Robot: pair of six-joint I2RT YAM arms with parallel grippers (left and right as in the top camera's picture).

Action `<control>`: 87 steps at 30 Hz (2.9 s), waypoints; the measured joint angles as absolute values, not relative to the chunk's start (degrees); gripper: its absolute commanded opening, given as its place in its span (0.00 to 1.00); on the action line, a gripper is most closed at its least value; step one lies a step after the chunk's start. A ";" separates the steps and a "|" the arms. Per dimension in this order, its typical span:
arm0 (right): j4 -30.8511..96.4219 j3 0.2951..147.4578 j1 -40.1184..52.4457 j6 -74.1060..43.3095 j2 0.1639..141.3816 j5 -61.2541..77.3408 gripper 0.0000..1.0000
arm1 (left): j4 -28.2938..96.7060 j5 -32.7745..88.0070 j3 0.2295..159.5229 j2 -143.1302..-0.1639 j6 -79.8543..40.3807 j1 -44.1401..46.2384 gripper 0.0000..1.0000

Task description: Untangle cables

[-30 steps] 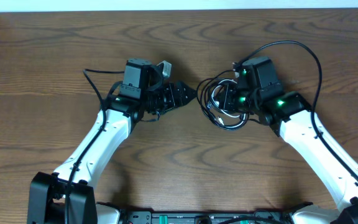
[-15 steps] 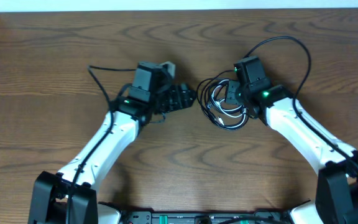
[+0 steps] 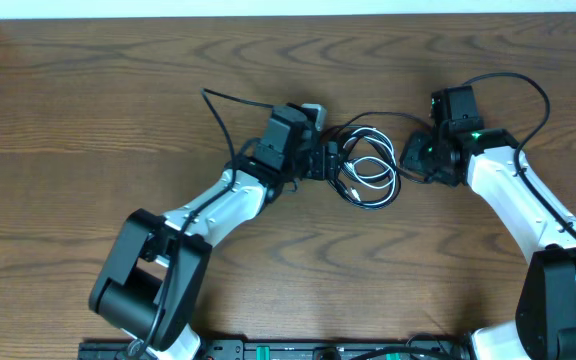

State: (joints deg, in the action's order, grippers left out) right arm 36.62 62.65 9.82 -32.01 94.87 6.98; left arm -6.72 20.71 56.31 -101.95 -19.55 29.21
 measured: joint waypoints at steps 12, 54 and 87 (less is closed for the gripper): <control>40.58 62.65 9.87 -31.14 94.87 9.06 0.35 | -19.14 13.37 56.31 -108.99 -16.19 34.68 0.65; 26.94 62.67 12.12 -21.37 94.87 10.98 0.37 | 7.66 18.15 56.31 -94.04 -21.19 34.17 0.07; 15.94 56.86 21.37 0.51 98.24 19.29 0.53 | 11.73 22.28 56.31 -83.15 -21.19 33.85 0.08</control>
State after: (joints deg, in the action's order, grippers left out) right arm 15.94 56.86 21.37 0.51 98.24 19.29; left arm 11.73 22.28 56.31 -83.15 -21.19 33.85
